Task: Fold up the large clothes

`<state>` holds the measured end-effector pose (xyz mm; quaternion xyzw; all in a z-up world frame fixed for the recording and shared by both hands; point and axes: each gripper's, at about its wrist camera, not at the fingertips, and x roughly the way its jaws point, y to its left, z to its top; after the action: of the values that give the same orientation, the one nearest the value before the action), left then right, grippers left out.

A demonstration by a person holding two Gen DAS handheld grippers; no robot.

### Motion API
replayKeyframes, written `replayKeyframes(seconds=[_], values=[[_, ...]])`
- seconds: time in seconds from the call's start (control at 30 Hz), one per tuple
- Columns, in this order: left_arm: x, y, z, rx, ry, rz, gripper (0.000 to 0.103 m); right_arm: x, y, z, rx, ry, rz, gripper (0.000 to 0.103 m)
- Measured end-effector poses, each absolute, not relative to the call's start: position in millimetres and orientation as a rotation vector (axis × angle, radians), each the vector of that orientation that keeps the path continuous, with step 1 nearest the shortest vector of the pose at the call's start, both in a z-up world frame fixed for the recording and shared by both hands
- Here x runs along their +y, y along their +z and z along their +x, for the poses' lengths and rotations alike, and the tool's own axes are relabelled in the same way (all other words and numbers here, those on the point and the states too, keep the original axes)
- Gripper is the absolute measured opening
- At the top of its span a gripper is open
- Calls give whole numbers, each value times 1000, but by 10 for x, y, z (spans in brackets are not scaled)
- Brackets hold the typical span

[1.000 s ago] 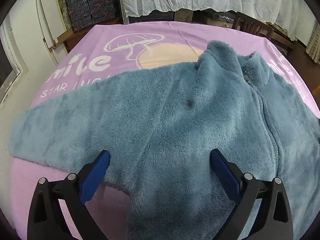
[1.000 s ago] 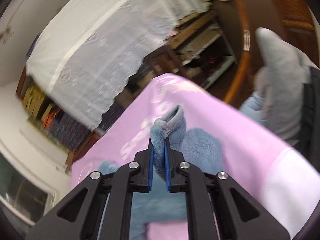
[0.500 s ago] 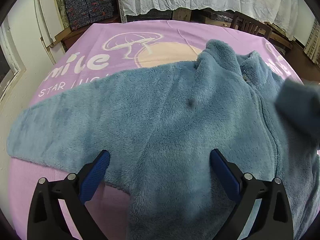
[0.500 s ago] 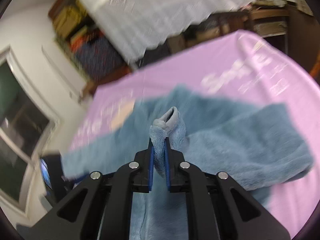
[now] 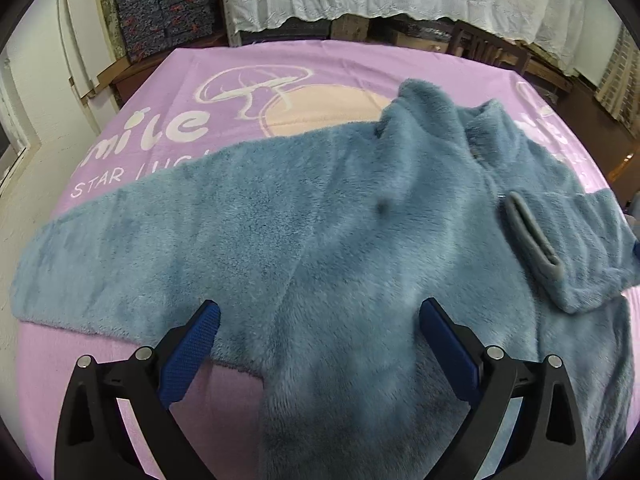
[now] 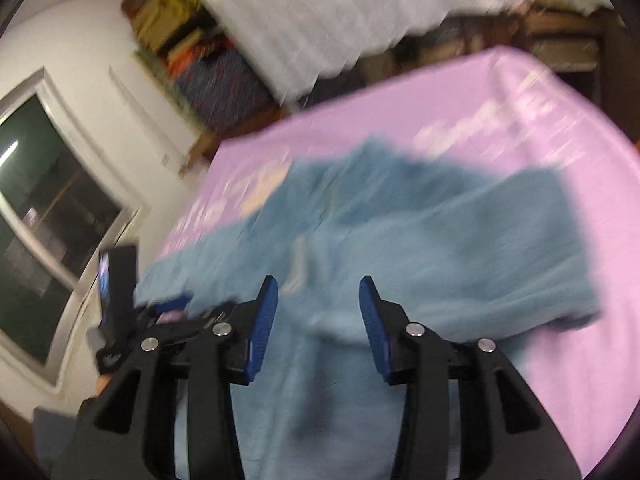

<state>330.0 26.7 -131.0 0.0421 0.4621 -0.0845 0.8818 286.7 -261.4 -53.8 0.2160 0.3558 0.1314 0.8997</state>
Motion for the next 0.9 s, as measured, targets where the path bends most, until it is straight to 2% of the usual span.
replayKeyframes(seconds=[0.1, 0.23, 0.53, 0.57, 0.63, 0.7, 0.73, 0.77, 0.8, 0.9], values=[[234, -1192, 3217, 945, -241, 38, 100, -3038, -454, 2731, 651, 148, 448, 40], [5, -1055, 3201, 1005, -399, -69, 100, -3518, -521, 2731, 637, 64, 529, 26], [-884, -1161, 3399, 1083, -454, 15, 100, -3944, -754, 2694, 581, 27, 649, 26], [-925, -1193, 3432, 1083, -448, 18, 96, -3973, -757, 2689, 577, 23, 652, 27], [-1001, -1253, 3475, 1082, -424, 30, 82, -4007, -776, 2709, 585, 31, 666, 27], [-1038, -1263, 3517, 1070, -402, 42, 58, -3988, -785, 2713, 593, 40, 671, 27], [-1032, -1237, 3510, 1056, -393, 50, 50, -3975, -793, 2716, 598, 41, 666, 27], [-1023, -1184, 3503, 1037, -399, 53, 26, -3969, -794, 2715, 599, 41, 663, 27], [-981, -1131, 3505, 1033, -416, 39, 10, -3963, -792, 2714, 600, 41, 661, 26], [-795, -880, 3451, 966, -393, 8, 8, -3954, -785, 2702, 594, 43, 659, 26]])
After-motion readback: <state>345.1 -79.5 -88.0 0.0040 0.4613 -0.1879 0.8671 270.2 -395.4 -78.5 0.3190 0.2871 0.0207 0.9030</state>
